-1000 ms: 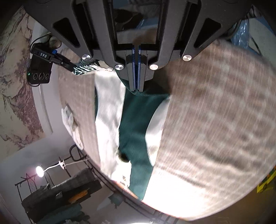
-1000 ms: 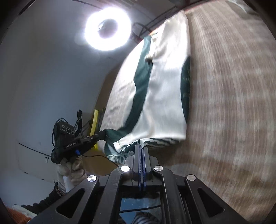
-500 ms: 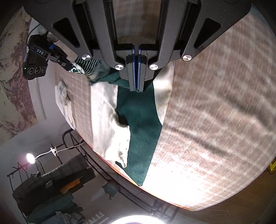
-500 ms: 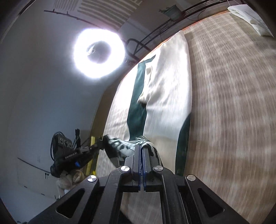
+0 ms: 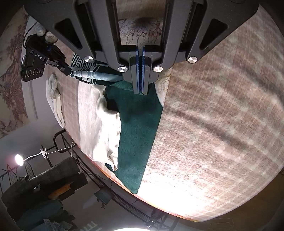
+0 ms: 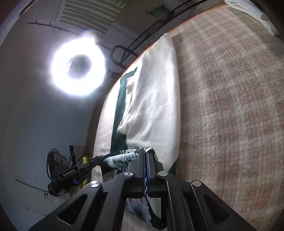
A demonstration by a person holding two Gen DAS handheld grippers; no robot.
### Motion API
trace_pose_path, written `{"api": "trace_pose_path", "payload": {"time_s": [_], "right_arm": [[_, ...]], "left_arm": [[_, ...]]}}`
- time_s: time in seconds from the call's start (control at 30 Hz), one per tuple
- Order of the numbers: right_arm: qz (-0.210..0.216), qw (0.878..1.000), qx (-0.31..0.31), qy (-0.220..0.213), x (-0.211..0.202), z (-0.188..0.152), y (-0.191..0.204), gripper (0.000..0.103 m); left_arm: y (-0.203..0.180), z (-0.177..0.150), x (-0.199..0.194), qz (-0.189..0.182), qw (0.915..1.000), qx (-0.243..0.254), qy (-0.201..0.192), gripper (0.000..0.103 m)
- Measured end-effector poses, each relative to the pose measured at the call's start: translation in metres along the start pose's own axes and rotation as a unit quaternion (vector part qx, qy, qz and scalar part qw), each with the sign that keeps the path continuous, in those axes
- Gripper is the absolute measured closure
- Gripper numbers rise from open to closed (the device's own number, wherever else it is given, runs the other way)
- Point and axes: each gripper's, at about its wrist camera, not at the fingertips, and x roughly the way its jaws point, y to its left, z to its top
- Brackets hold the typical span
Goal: Fold small clothes
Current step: 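Lift the hem with both tools and fold it toward the collar, then open both tools to release the folded hem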
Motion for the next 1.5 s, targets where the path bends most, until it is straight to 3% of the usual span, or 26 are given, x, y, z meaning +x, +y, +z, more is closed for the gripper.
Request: {"api": "trace_pose_path", "payload": {"time_s": [0.17,0.23,0.27,0.3,0.37,0.5,0.9,1.17,1.5], "right_arm": [[-0.001,1.0,0.003,-0.001,0.01,0.007,-0.004,0.103],[-0.003,1.0,-0.003,0.0,0.009,0.009,-0.002,0.097],[-0.012,1.0,-0.008,0.002,0.007,0.009,0.0,0.084],[-0.018,1.0,-0.012,0.001,0.003,0.009,0.001,0.072],[-0.029,0.999,-0.025,-0.009,-0.001,0.01,0.006,0.072],[-0.032,0.998,-0.043,-0.014,-0.007,0.01,0.015,0.071],[-0.076,0.993,-0.092,-0.024,-0.009,0.016,0.033,0.065],[-0.102,0.989,-0.104,-0.03,-0.011,0.046,0.028,0.064],[-0.145,0.979,-0.14,-0.03,0.015,0.118,0.025,0.056]], "left_arm": [[-0.008,0.004,0.006,0.011,0.9998,0.013,-0.009,0.103],[-0.012,0.004,0.005,0.02,0.9994,0.023,-0.015,0.103],[-0.013,0.004,0.003,0.027,0.9992,0.025,-0.016,0.096],[-0.014,0.005,0.003,0.029,0.9991,0.027,-0.017,0.079],[-0.015,0.006,-0.005,0.033,0.9983,0.03,-0.039,0.06],[-0.017,0.009,-0.014,0.048,0.996,0.042,-0.062,0.06],[-0.031,0.02,-0.013,0.069,0.9923,0.078,-0.067,0.06],[-0.038,0.065,0.005,0.07,0.9895,0.11,-0.063,0.058],[-0.034,0.135,0.061,0.067,0.9901,0.115,-0.042,0.058]]}}
